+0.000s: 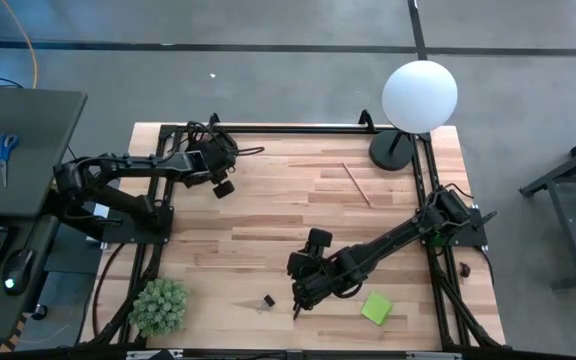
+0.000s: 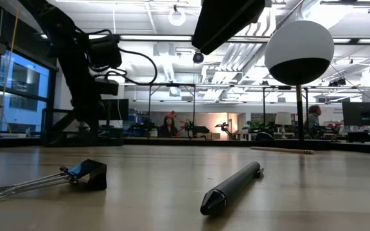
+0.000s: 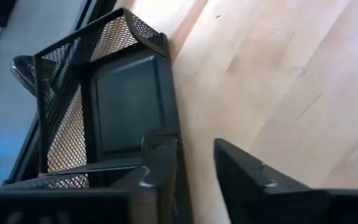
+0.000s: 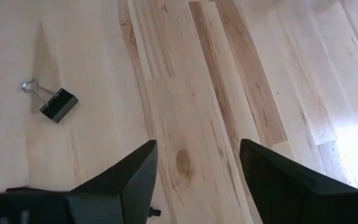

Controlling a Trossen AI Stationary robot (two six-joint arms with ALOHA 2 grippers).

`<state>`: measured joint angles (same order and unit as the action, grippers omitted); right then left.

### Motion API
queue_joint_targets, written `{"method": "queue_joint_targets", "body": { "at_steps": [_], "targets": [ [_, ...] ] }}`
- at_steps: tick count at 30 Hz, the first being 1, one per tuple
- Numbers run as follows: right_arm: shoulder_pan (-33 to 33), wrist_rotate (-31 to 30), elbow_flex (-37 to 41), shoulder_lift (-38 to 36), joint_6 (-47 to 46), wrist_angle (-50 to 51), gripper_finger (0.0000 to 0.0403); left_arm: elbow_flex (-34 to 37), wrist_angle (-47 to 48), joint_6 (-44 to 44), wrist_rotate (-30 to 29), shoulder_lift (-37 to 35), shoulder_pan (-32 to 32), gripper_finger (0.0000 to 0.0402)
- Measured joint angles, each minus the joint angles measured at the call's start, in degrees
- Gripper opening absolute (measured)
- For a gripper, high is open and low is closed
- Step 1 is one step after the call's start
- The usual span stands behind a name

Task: Pick and place office supplies into organizer
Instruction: Put the black binder clip into the black desk organizer

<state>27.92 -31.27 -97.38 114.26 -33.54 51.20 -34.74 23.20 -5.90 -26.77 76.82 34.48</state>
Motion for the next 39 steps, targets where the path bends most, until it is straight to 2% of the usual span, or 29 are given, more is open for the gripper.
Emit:
{"method": "queue_joint_targets", "body": {
  "at_steps": [3,5,7,14,21,27,30,33,39],
  "targets": [
    [-0.02,-0.01,0.0,0.0,-0.03,-0.04,0.022,0.0,0.02,0.45,-3.44,0.02,0.0,0.0135],
    [-0.02,-0.02,0.0,0.0,-0.04,-0.09,0.022,0.0,0.19,1.47,-7.99,0.38,0.0,0.0144],
    [0.0,0.0,0.0,0.0,-0.06,-0.17,0.022,0.0,1.07,2.49,-10.05,0.44,0.09,0.0142],
    [-0.26,-0.18,0.0,0.0,-0.04,-0.57,0.022,-0.01,0.25,3.98,-6.6,2.45,0.0,0.0103],
    [-1.2,0.42,0.0,0.0,-0.5,-1.11,0.022,-0.26,0.36,10.64,-7.38,3.55,0.0,0.0097],
    [-2.62,5.19,0.0,0.0,-5.59,-2.26,0.022,-0.13,-2.53,7.6,-7.49,4.28,0.02,0.0097],
    [-3.13,7.71,0.0,0.0,-9.05,-2.51,0.022,-0.11,-3.17,4.41,-12.28,5.74,-0.02,0.0097],
    [-3.1,7.26,0.0,0.0,-10.88,-2.51,0.022,-0.18,-2.89,1.77,-16.21,7.85,-0.18,0.0097],
    [-2.34,5.81,0.0,0.0,-11.49,-2.54,0.022,-0.33,-1.43,1.22,-19.28,10.6,-1.29,0.0097]
  ]
}}
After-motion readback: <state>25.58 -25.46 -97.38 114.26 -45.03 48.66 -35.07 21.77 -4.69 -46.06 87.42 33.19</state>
